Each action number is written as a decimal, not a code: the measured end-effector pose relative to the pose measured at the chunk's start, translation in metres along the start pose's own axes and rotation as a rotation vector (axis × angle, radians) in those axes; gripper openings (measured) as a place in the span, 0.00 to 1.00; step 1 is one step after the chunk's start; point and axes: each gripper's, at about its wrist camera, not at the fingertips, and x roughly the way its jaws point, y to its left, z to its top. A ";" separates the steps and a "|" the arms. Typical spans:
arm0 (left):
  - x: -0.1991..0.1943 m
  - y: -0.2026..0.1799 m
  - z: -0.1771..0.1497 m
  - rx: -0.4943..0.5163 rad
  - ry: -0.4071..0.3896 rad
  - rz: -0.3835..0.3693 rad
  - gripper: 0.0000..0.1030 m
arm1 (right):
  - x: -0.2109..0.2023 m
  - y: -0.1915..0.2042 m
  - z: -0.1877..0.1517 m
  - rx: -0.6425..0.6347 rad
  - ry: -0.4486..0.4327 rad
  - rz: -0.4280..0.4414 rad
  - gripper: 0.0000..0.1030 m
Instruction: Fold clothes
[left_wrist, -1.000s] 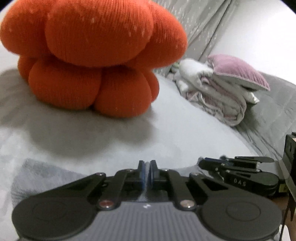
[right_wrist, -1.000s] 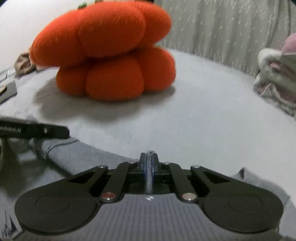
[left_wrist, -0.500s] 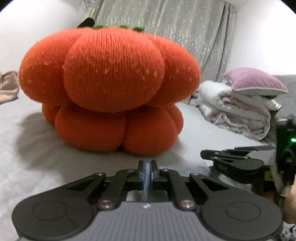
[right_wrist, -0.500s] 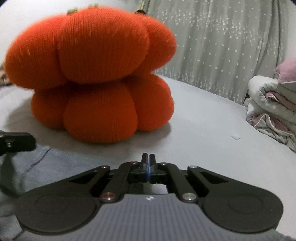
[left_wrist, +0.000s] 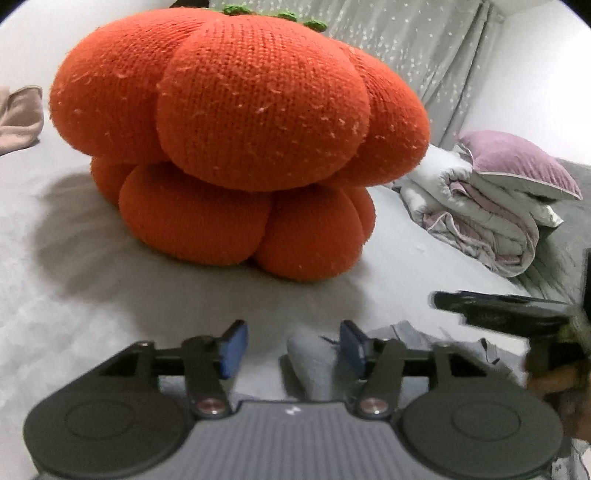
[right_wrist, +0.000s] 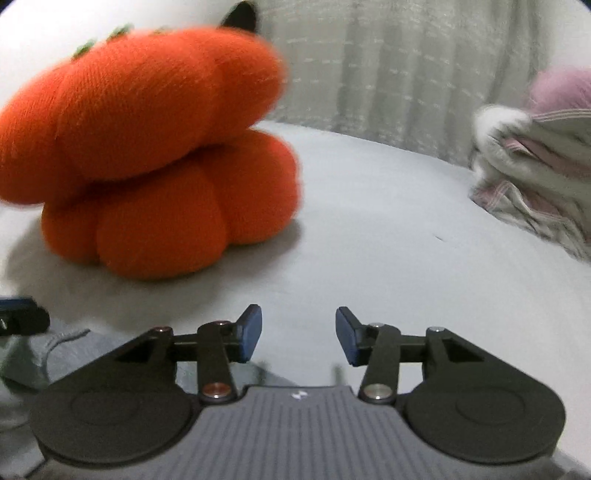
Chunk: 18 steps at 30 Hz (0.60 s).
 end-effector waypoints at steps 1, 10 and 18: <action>0.001 -0.002 0.000 0.012 0.009 -0.001 0.58 | -0.011 -0.011 -0.005 0.026 -0.005 -0.028 0.47; 0.009 -0.031 0.006 0.169 0.069 0.034 0.58 | -0.050 -0.095 -0.053 0.083 -0.015 -0.203 0.47; 0.087 -0.078 0.022 0.361 0.248 0.003 0.52 | -0.033 -0.098 -0.057 0.014 0.063 -0.130 0.47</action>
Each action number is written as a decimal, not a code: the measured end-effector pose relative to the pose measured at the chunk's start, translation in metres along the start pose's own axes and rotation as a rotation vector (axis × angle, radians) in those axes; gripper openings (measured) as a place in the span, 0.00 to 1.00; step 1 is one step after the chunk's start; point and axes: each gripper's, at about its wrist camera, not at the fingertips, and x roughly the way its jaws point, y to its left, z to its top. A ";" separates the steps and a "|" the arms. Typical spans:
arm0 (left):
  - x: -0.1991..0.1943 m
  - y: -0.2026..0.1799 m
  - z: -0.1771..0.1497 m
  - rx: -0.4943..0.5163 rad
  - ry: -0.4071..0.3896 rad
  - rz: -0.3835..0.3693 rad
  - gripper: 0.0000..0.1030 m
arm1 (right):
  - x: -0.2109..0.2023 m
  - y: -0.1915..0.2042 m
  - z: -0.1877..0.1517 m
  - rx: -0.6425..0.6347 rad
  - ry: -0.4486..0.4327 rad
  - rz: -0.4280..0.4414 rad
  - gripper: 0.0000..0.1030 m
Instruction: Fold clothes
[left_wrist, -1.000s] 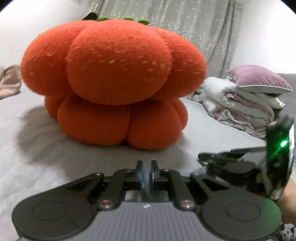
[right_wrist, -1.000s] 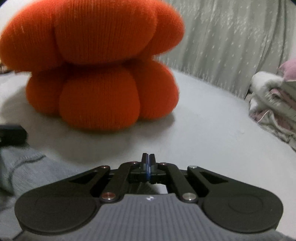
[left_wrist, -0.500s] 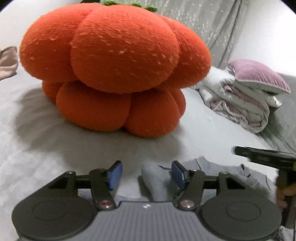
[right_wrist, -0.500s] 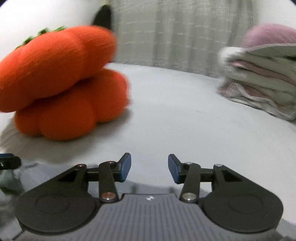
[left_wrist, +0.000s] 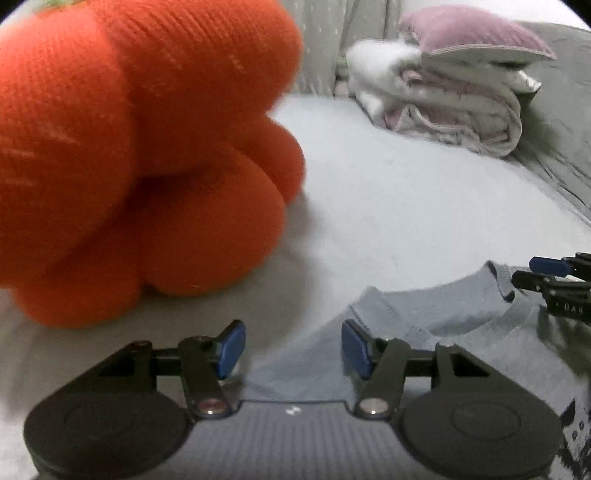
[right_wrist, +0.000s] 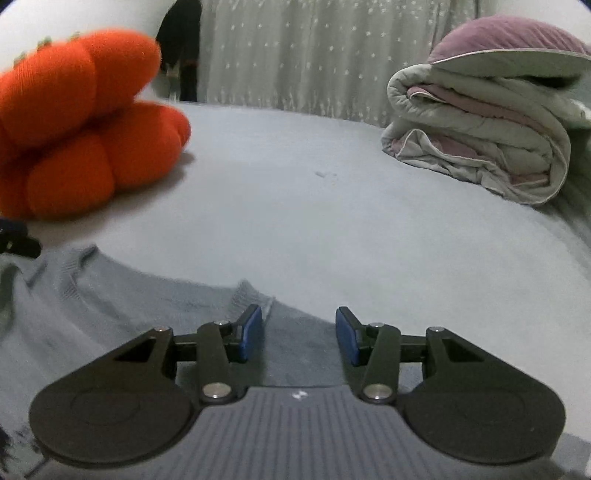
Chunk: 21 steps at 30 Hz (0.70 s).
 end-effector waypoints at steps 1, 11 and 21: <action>0.006 -0.003 0.001 0.007 0.012 -0.002 0.49 | 0.001 0.000 -0.001 -0.003 0.002 0.000 0.47; 0.012 -0.023 0.005 0.106 0.040 -0.069 0.04 | 0.003 0.002 -0.003 0.003 0.010 0.027 0.03; 0.030 -0.035 0.018 0.224 -0.158 0.099 0.03 | -0.007 -0.004 0.001 0.027 -0.097 -0.107 0.01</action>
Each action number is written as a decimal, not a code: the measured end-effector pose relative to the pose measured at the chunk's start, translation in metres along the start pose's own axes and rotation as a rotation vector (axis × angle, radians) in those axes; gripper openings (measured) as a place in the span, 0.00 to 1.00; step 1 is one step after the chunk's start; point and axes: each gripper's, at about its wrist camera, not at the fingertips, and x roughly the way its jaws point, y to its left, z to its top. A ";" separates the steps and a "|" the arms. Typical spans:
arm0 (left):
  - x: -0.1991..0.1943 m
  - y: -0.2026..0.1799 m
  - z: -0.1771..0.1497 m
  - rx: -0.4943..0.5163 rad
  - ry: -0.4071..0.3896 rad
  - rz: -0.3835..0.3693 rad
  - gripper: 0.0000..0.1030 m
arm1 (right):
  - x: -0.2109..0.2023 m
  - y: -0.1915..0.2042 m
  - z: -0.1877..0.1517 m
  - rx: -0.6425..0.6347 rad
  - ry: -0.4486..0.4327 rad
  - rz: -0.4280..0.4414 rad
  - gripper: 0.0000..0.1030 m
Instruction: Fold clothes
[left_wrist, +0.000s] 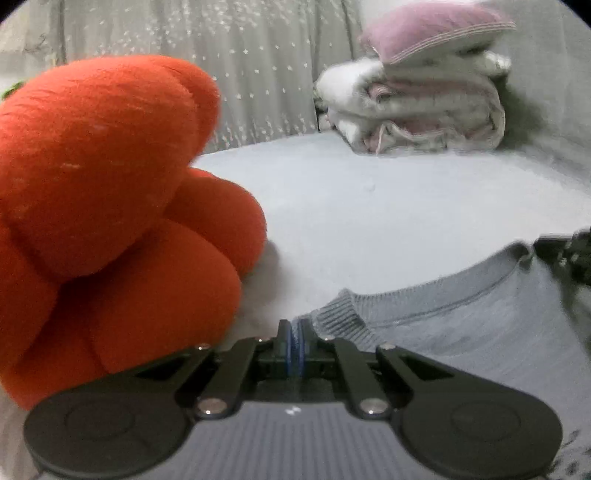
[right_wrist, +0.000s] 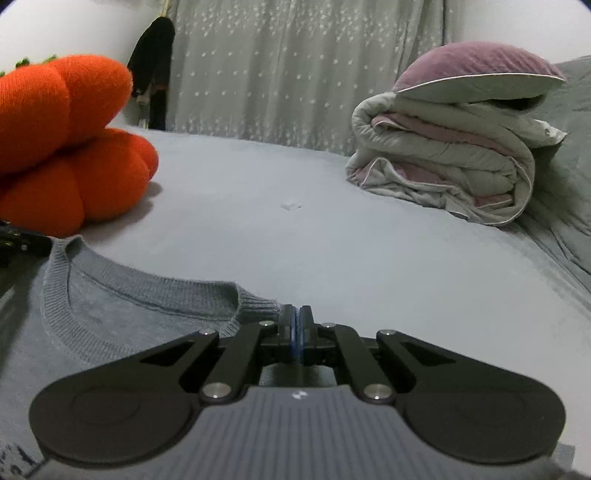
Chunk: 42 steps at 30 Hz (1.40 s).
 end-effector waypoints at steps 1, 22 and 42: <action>0.005 -0.002 -0.003 0.011 0.004 0.008 0.03 | 0.005 0.002 -0.003 -0.013 0.016 -0.003 0.02; -0.017 0.014 -0.009 -0.027 -0.052 0.077 0.86 | 0.010 0.011 -0.004 -0.053 0.032 -0.088 0.74; -0.101 0.125 -0.076 -0.429 -0.001 0.203 0.99 | 0.001 0.059 0.010 -0.096 0.010 -0.001 0.96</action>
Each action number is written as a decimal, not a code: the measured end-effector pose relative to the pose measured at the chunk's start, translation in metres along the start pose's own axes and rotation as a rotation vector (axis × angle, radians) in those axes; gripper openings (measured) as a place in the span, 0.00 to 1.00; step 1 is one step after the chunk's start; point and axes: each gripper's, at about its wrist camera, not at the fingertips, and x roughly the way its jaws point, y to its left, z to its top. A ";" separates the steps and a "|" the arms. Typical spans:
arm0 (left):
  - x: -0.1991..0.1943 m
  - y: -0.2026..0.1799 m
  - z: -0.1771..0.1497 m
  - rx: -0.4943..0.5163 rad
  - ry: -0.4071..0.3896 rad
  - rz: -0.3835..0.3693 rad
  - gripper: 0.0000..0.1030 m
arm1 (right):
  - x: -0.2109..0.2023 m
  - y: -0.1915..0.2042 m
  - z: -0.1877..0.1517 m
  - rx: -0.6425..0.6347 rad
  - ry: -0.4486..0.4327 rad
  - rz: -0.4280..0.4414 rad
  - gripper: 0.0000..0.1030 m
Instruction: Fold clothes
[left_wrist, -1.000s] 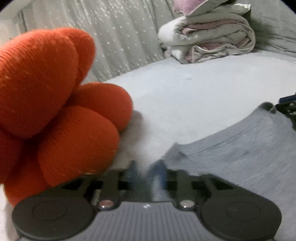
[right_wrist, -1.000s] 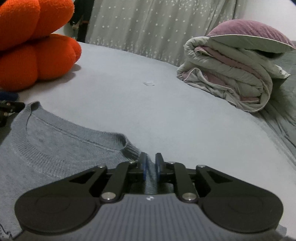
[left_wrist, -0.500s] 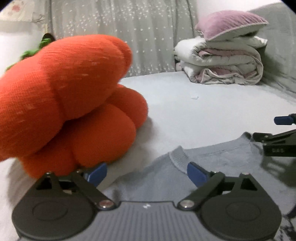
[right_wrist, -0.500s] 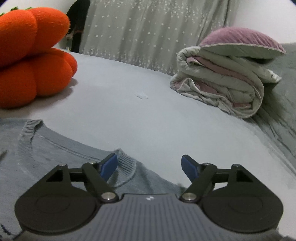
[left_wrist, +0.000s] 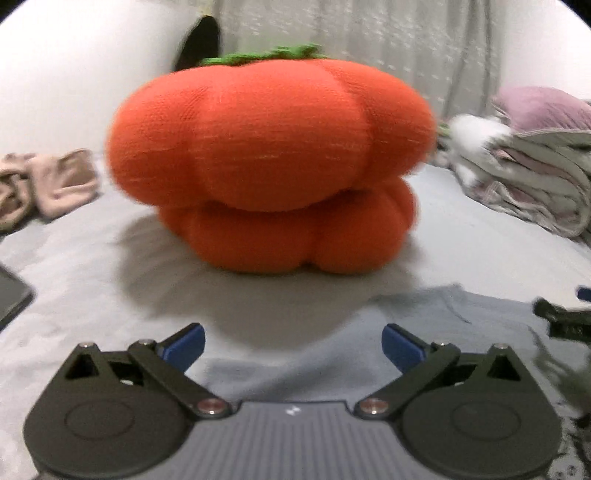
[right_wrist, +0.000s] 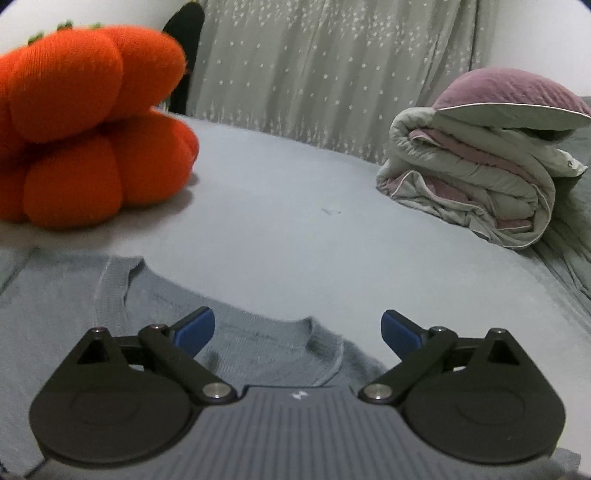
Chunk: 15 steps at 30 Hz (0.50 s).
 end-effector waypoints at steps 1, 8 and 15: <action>0.003 0.005 0.001 -0.009 0.014 0.008 0.99 | 0.002 0.005 -0.002 -0.015 0.009 -0.010 0.96; 0.005 0.045 -0.001 -0.110 0.085 0.032 0.99 | -0.004 0.029 0.001 -0.087 0.020 -0.008 0.96; 0.002 0.085 0.000 -0.310 0.137 -0.004 0.99 | -0.024 0.047 0.020 -0.013 0.066 0.122 0.99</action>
